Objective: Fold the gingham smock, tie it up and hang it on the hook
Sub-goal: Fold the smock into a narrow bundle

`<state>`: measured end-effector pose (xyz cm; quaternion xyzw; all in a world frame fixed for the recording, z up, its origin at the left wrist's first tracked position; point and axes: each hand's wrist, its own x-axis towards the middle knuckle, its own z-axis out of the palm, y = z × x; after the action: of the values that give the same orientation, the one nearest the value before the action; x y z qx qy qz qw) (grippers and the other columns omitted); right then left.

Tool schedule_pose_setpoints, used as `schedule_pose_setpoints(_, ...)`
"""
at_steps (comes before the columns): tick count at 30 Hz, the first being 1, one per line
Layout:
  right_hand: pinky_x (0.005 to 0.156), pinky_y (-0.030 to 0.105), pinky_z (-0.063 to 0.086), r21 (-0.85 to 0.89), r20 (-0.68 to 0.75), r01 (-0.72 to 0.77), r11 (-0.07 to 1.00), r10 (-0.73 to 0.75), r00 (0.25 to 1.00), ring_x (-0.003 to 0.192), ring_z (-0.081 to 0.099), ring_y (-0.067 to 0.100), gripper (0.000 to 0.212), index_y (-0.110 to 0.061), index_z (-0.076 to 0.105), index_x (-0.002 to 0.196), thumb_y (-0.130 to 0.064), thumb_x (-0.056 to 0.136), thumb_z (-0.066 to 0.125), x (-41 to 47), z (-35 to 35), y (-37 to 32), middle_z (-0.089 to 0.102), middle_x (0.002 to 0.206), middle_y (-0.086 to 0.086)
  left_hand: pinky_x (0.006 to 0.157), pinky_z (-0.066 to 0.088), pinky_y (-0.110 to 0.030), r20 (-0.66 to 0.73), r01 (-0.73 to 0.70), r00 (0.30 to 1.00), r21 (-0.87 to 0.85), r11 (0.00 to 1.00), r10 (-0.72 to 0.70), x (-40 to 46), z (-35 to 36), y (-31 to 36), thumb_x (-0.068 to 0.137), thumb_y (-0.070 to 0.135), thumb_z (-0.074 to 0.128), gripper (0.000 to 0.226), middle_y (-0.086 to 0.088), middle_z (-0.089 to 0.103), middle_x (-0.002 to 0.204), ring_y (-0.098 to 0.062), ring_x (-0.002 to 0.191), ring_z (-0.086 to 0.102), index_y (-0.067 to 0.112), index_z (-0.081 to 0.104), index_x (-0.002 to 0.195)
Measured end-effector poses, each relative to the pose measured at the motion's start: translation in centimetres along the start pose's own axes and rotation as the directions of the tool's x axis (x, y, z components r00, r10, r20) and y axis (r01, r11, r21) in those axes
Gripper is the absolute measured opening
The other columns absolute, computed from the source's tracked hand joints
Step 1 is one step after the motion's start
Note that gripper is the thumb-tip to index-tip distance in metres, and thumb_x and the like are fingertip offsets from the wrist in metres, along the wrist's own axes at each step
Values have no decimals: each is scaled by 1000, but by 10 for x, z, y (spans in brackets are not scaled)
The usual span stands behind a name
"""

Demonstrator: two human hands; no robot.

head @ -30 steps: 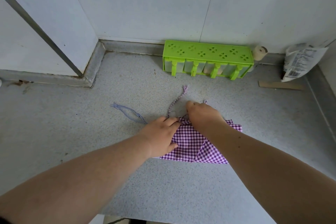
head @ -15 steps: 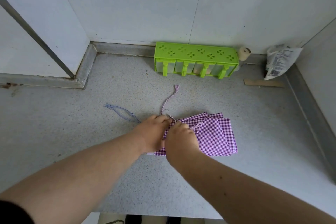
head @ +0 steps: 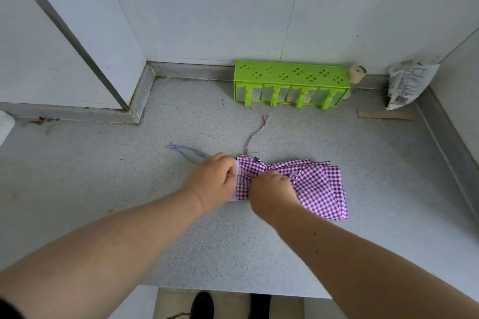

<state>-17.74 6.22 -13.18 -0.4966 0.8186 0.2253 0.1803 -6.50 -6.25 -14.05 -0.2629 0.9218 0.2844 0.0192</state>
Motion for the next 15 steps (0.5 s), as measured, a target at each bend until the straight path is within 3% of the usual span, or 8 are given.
schedule_pose_setpoints(2, 89, 41, 58, 177, 20, -11, 984, 7, 1000, 104, 67, 30, 27, -5, 63, 122, -12, 103, 46, 5, -13, 15, 66, 118, 16, 66, 46, -35, 97, 184, 980, -87, 979, -176, -15, -2, -13, 103, 22, 45, 25, -1, 64, 83, -18, 74, 58, 20, 60, 82)
schedule_pose_setpoints(4, 85, 37, 54, 299, 53, 10, 954, -27, 998, 98, 65, 27, 27, -11, 65, 116, -25, 106, 45, 7, -28, 33, 68, 110, 10, 71, 50, -38, 188, 349, 931, -205, 915, -313, -20, -1, -23, 103, 27, 42, 33, -5, 68, 82, -18, 72, 58, 23, 63, 77)
schedule_pose_setpoints(7, 81, 33, 51, 528, 70, 32, 848, -81, 994, 92, 65, 21, 36, -14, 65, 110, -38, 108, 38, -5, -48, 58, 69, 100, 5, 74, 46, -33, 368, 587, 809, -472, 657, -458, -16, 6, -15, 112, 41, 35, 48, -2, 71, 92, -16, 77, 58, 19, 70, 88)
schedule_pose_setpoints(10, 85, 30, 58, 775, 86, -9, 632, -91, 992, 92, 71, 19, 36, -12, 67, 112, -38, 108, 42, -18, -59, 73, 74, 102, 6, 90, 52, -38, 461, 591, 803, -698, 404, -378, -6, 7, 3, 107, 68, 15, 72, -5, 76, 114, -23, 103, 69, 23, 71, 117)
schedule_pose_setpoints(13, 100, 40, 57, 924, 131, -82, 373, -109, 985, 99, 75, 23, 31, -12, 69, 116, -33, 103, 51, -22, -56, 80, 78, 107, 6, 108, 50, -51, 491, 489, 822, -868, -84, -290, 6, 4, 18, 106, 69, 21, 72, -11, 73, 133, -33, 125, 66, 23, 67, 136)
schedule_pose_setpoints(14, 103, 44, 55, 954, 146, -115, 277, -97, 985, 102, 75, 24, 29, -13, 69, 118, -33, 101, 54, -22, -52, 82, 78, 109, 5, 107, 51, -51, 467, 444, 831, -884, -145, -302, 8, 0, 24, 109, 61, 27, 66, -14, 73, 132, -34, 124, 67, 17, 68, 135)
schedule_pose_setpoints(15, 106, 46, 54, 972, 161, -146, 182, -73, 984, 104, 74, 25, 28, -14, 67, 120, -32, 100, 57, -23, -48, 83, 78, 112, 5, 103, 54, -49, 434, 416, 834, -900, -128, -340, 11, -2, 27, 111, 50, 34, 57, -15, 75, 129, -34, 120, 70, 12, 70, 132)
